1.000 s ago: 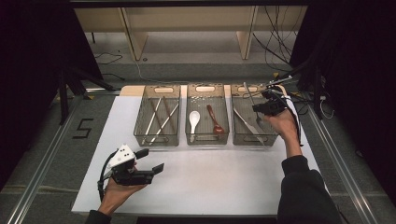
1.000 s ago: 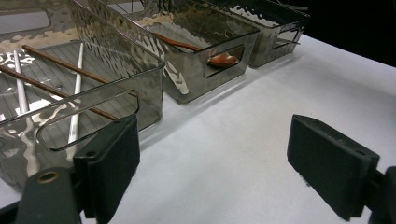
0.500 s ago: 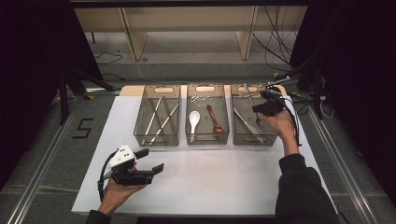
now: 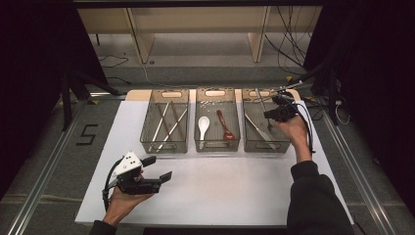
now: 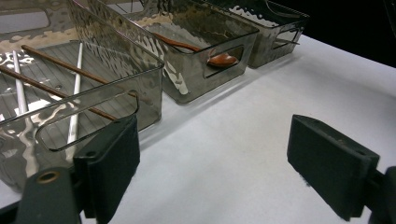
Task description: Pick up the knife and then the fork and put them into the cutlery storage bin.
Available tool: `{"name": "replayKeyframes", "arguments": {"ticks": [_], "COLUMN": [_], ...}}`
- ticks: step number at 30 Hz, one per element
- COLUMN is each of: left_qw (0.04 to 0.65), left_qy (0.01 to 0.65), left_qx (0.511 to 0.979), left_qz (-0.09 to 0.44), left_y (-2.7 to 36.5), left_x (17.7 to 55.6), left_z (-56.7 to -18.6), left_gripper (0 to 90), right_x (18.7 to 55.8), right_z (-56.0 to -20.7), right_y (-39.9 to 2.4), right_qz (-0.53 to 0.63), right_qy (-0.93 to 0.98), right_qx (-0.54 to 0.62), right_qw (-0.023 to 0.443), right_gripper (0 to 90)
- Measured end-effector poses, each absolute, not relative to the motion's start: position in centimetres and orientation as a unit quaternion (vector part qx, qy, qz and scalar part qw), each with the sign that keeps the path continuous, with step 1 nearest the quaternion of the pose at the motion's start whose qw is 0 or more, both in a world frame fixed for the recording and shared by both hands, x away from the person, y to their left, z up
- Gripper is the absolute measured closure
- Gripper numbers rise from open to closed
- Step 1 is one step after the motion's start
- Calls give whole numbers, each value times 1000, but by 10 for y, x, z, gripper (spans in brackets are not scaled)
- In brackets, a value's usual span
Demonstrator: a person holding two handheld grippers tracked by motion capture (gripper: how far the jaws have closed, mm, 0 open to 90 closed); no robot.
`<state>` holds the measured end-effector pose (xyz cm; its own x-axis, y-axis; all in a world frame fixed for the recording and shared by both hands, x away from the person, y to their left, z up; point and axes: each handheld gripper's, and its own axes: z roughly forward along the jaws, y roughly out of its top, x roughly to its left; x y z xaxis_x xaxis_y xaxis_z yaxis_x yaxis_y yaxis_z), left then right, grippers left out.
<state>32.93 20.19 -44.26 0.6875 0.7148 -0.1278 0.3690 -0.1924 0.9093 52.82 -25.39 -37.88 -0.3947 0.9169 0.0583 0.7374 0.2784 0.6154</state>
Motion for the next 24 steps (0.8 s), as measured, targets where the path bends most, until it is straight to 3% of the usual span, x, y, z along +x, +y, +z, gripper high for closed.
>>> {"name": "replayKeyframes", "arguments": {"ticks": [16,19,24], "left_qw": [524,524,524], "left_qy": [359,359,359], "left_qx": [754,755,755], "left_qz": [164,164,164], "left_y": [202,202,202], "left_x": [329,329,329], "left_z": [-442,-442,-442], "left_gripper": [168,168,168], "right_x": [530,530,529], "right_z": [-386,-383,-380], "right_y": [-257,-257,-258], "right_qz": [276,283,287], "right_qy": [777,773,774], "right_qx": [547,549,546], "right_qw": [145,147,144], "right_gripper": [829,746,698]}}
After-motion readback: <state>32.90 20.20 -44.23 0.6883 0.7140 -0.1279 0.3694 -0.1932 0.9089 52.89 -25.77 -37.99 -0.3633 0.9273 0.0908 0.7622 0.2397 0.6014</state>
